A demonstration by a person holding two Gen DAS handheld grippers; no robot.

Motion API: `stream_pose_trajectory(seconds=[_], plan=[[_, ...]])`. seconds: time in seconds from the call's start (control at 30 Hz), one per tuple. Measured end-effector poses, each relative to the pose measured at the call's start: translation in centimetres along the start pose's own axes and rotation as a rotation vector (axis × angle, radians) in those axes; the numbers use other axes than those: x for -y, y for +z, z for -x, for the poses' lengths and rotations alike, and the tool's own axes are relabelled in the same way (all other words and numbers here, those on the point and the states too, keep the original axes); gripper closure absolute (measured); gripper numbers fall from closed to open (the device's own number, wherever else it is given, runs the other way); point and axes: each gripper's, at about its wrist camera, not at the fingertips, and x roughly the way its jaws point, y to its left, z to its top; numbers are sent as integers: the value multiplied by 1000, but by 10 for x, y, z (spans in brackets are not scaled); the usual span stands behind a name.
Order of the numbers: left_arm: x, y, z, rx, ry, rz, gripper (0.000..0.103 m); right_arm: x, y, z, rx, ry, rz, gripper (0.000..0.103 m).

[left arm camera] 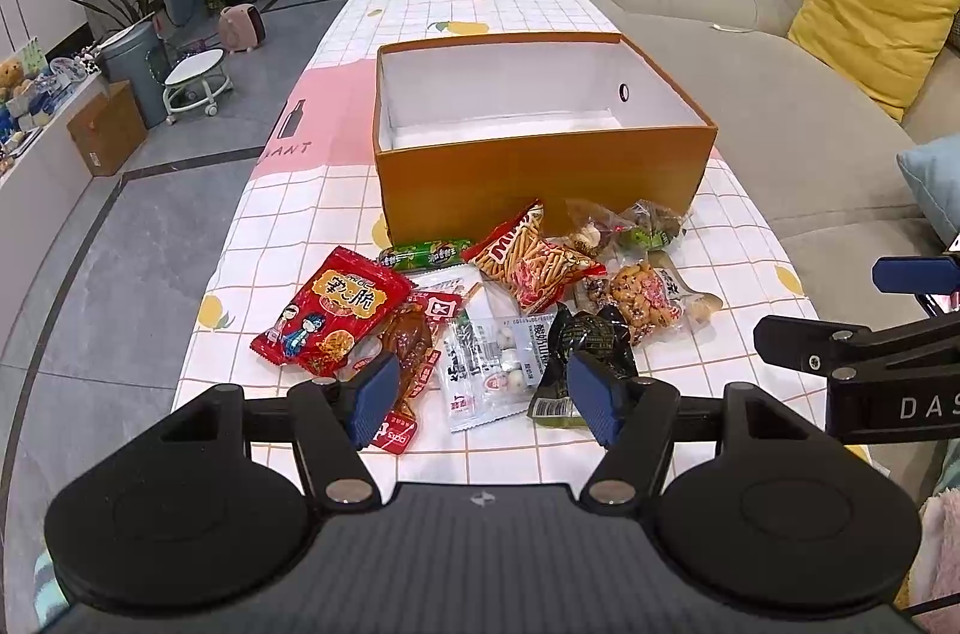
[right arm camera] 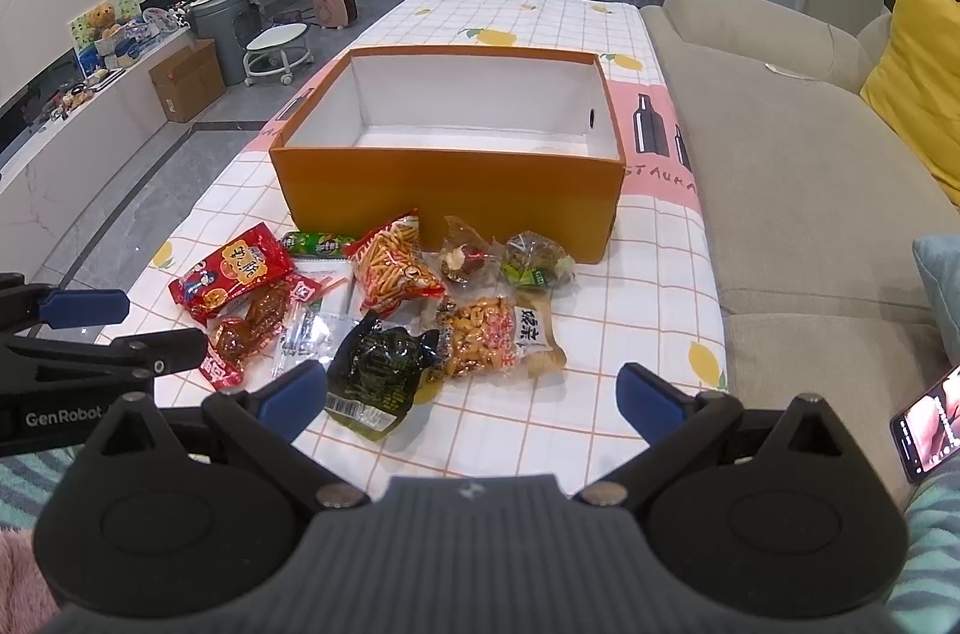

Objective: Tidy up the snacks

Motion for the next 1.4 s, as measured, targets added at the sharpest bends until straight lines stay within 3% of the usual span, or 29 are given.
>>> stream_pose_trajectory(seconds=[0.8,1.13,1.4], plan=[[-5,2,0,-12,-2,-1,27,0,-1,-2,-5,9,7,4],[-29,30,-20,-87,-31,-96,20,4,4,-14,50,82,31,4],[-54,51,-58,-166,-34,-229,19,-1,15,-51,-16,147,27,4]])
